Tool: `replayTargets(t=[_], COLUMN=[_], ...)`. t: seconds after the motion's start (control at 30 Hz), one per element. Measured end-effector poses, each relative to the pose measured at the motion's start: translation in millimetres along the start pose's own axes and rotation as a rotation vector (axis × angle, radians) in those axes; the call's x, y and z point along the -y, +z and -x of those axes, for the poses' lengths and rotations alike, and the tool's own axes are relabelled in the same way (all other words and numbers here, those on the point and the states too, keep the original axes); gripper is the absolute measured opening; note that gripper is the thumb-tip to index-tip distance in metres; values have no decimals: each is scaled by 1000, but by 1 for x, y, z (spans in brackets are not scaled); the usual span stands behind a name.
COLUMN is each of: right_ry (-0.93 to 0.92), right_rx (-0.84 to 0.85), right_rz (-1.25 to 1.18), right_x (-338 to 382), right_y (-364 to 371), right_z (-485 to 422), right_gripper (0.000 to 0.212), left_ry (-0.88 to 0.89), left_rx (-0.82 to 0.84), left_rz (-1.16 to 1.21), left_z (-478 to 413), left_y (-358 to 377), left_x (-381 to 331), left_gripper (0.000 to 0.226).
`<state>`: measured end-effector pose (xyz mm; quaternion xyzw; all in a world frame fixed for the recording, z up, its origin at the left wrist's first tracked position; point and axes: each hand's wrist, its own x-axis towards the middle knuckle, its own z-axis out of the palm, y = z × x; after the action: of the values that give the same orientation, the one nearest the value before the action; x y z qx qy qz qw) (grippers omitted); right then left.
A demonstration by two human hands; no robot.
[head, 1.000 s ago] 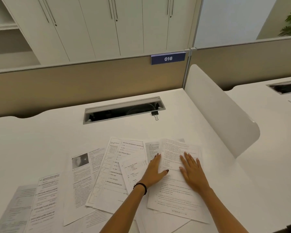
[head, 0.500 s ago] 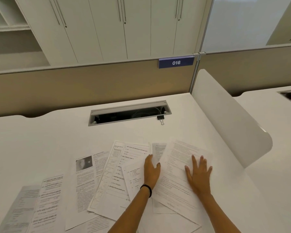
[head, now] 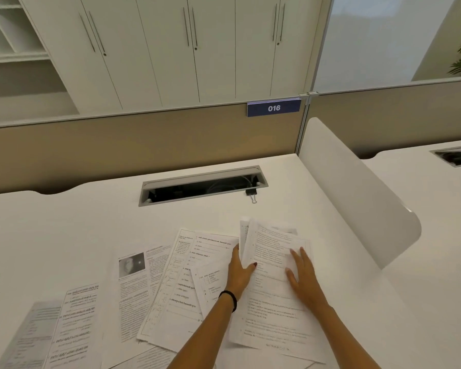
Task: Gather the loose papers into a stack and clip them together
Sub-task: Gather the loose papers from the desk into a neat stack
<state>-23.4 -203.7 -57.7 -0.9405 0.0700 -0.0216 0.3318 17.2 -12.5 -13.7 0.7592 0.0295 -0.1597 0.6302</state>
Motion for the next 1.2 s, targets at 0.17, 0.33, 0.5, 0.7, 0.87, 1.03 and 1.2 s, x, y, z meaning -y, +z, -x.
replayTargets(t=[0.17,0.33,0.5,0.7,0.87,1.03,1.2], right_ry=[206,409,196,0,7,51,69], right_rx=[-220,-247,-289,-381,-349,-308,-229], right_rz=[-368,-938,-956,-998,-923,-900,-827], right_x=[16,40,64,102,117,110,98], right_y=[-31,-74,-105,-133,-132,-120,-103], right_z=[-25,-34,-22,-5,7,18,28], right_gripper=[67,64,30,21,12,20,22], left_ry=[171,317,405,529,539,503,382], left_rx=[51,38,-2,-62,-72,-26,61], left_rz=[18,80,180,213,162,101,-6], left_z=[-8,-2,9,16,19,20,17], left_y=[-8,-20,-33,-48,-49,-43,-41], left_x=[-39,-85,-119,-148,-144,-126,-88], left_gripper=[68,47,25,22,22,23,34])
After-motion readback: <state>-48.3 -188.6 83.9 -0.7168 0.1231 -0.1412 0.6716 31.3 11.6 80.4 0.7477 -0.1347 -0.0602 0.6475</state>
